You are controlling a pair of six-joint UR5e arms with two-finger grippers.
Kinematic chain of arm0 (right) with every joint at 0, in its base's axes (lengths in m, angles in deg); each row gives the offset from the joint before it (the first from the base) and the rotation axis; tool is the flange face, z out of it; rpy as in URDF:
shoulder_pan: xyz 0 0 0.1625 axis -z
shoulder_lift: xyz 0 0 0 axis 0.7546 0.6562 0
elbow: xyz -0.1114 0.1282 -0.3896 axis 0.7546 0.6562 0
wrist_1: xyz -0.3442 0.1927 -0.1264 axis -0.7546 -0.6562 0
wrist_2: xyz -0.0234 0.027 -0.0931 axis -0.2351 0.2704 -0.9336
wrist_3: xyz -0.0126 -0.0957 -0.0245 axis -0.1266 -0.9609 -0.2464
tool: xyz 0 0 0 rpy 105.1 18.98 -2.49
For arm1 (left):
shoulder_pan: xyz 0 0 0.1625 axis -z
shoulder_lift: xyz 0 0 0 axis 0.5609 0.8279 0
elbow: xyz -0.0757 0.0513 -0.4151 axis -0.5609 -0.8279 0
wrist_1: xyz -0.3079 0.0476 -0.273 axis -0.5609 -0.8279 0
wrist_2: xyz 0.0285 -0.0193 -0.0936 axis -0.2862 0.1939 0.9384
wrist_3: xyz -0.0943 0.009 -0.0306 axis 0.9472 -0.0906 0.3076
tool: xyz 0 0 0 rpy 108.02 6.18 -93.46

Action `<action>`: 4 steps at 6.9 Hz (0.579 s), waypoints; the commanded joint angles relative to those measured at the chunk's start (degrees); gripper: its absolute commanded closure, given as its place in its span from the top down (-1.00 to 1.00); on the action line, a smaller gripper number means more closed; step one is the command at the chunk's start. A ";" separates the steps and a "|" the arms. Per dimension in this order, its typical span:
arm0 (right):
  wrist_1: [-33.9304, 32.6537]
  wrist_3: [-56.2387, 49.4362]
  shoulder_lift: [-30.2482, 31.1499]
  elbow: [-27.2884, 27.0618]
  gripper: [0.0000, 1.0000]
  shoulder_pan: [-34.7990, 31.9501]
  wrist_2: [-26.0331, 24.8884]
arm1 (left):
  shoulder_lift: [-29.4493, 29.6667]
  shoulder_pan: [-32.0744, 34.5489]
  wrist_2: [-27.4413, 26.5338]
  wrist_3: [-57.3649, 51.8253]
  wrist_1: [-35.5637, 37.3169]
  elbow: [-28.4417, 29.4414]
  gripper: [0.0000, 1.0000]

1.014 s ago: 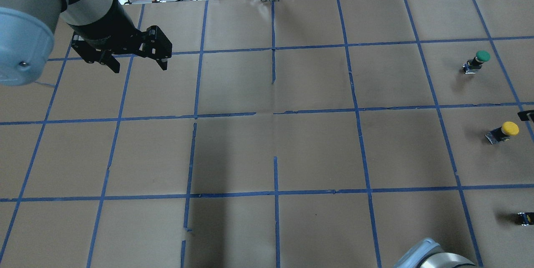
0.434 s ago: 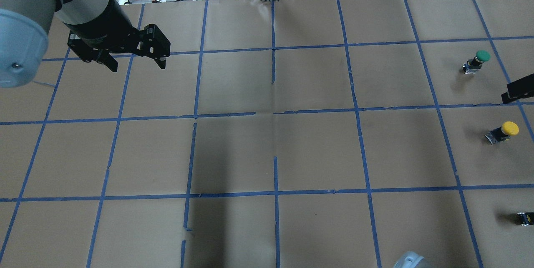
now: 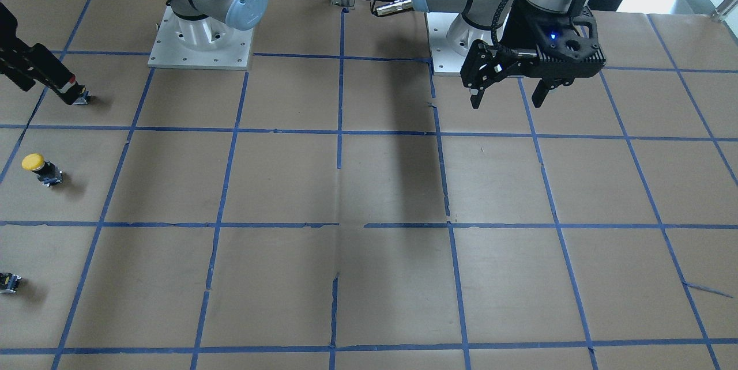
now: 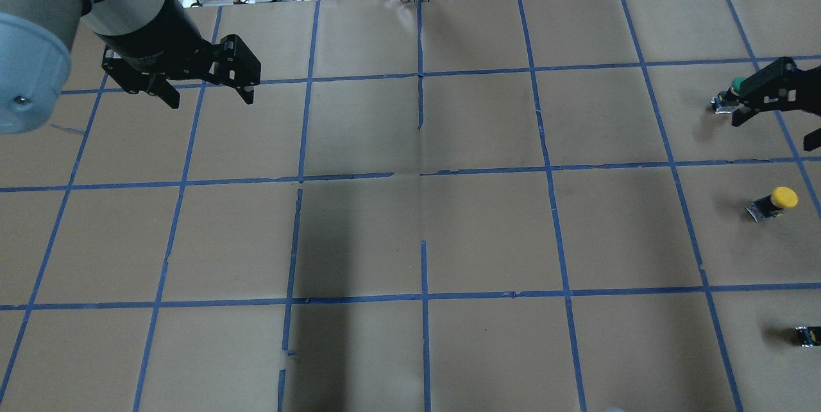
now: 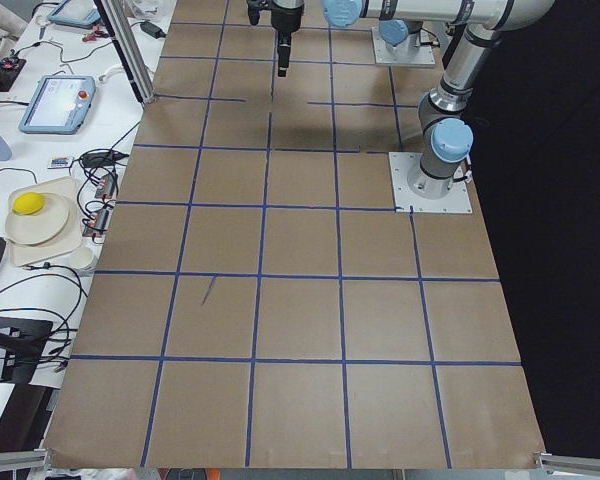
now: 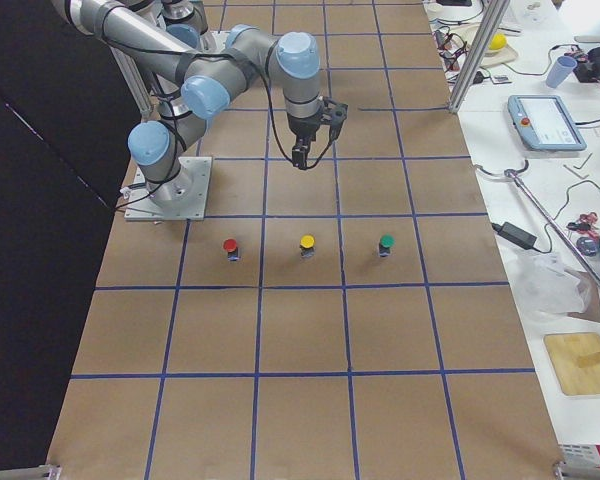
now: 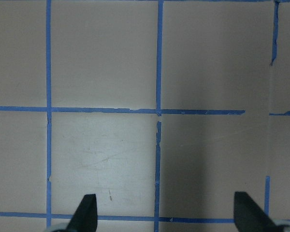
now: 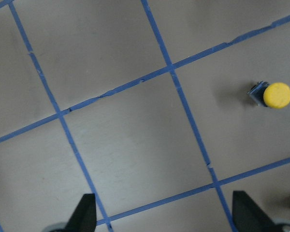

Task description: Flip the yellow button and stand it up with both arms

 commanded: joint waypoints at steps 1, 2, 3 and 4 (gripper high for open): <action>3.95 12.50 0.39 3.10 1.00 -11.05 -2.21 | -0.45 0.01 0.10 0.00 -0.06 0.22 1.00; 4.65 19.85 0.22 4.15 1.00 -17.45 -3.80 | -0.54 -0.08 0.10 0.00 -0.06 0.57 1.00; 4.66 21.84 -0.04 5.90 1.00 -22.48 -4.86 | -0.80 -0.08 0.10 -0.09 -0.15 0.57 1.00; 6.57 21.86 -0.48 6.97 1.00 -24.35 -6.52 | -0.98 -0.08 0.10 -0.09 -0.50 0.92 1.00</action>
